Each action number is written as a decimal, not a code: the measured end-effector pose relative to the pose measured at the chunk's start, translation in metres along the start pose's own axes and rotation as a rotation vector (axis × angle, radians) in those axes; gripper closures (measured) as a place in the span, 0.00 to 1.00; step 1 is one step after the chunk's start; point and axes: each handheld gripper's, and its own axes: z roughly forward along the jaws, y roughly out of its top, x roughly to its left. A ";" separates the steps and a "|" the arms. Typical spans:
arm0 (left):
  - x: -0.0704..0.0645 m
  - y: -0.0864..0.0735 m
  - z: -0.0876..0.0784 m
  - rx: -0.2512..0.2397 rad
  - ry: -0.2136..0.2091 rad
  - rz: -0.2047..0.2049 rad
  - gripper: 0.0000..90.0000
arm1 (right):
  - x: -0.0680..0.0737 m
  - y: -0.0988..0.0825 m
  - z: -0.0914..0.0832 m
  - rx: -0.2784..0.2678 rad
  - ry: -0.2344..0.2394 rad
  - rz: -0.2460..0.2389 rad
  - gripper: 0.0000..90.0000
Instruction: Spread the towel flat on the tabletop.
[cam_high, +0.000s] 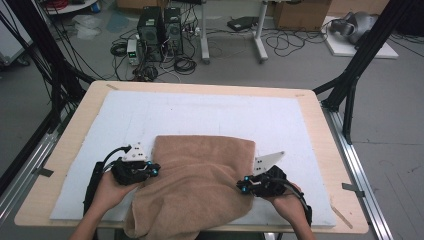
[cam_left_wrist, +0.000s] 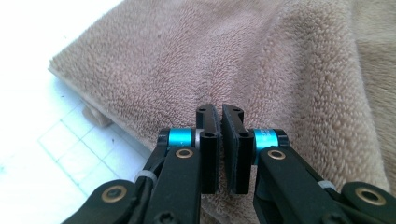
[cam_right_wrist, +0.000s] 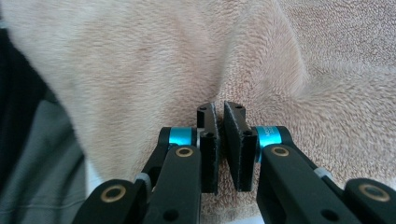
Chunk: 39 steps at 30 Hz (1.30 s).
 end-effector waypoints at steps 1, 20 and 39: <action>-0.003 -0.001 -0.003 -0.003 -0.006 0.000 0.95 | 0.004 0.000 -0.001 -0.005 0.004 -0.002 0.94; 0.015 0.005 -0.014 -0.095 0.011 -0.068 0.64 | -0.019 0.018 -0.016 -0.091 -0.080 0.082 0.59; 0.042 0.007 0.043 0.066 0.119 -0.070 0.61 | -0.081 0.023 0.039 0.074 -0.199 0.175 0.51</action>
